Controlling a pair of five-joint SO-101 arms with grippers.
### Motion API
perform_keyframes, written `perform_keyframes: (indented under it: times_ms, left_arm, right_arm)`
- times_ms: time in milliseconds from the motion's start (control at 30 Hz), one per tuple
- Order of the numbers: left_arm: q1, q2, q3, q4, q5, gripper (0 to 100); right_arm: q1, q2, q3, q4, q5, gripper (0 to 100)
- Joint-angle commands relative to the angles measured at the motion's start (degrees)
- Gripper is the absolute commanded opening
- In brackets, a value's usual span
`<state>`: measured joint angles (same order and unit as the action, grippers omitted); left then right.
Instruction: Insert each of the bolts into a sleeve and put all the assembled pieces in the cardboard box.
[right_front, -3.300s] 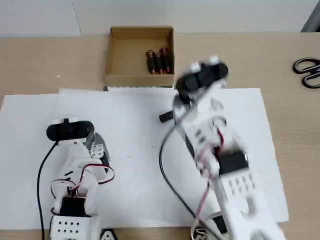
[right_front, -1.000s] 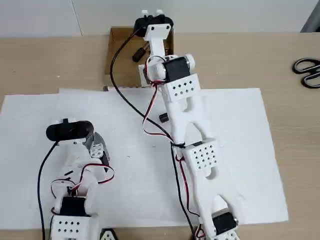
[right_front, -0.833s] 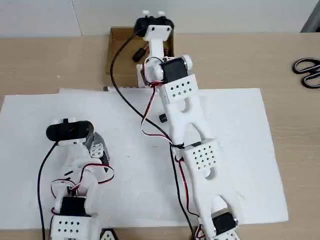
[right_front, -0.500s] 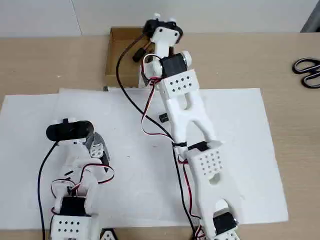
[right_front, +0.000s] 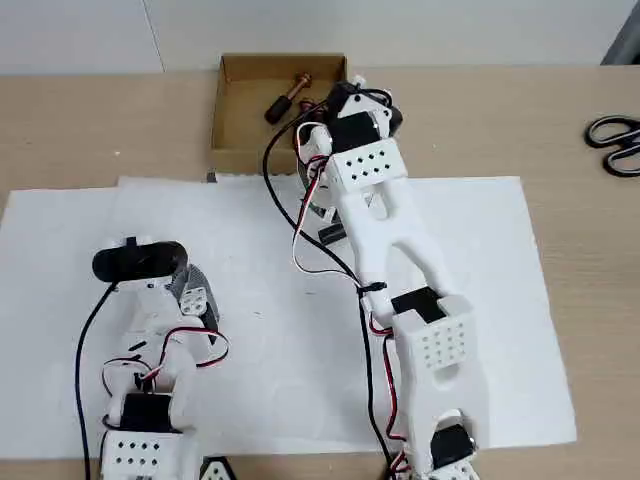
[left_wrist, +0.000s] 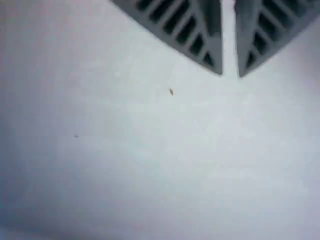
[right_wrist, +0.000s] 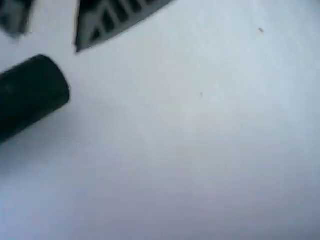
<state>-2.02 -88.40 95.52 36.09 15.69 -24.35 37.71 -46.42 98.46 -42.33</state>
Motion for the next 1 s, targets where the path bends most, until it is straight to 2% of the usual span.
perform_keyframes:
  times_ms: [0, 67, 133, 400, 967]
  left_arm:
    - [-0.2, -0.4, -0.1, -1.1, -0.1, 1]
    - [-0.2, -0.4, -0.1, -1.1, -0.1, 1]
    - [-0.2, -0.4, -0.1, -1.1, -0.1, 1]
    - [-0.2, -0.4, -0.1, -1.1, -0.1, 1]
    - [-0.2, -0.4, -0.1, -1.1, -0.1, 1]
  right_arm:
    - [0.7, 0.6, 0.0, -0.2, -1.3, 19.7]
    - [0.4, 1.4, -0.1, -0.2, -1.3, 26.1]
    - [0.2, 2.0, -0.1, -0.4, -1.4, 27.7]
    - [0.0, 4.0, -0.1, -4.4, -1.3, 19.1]
    - [-0.1, 8.7, -0.1, -8.8, -1.1, 18.6]
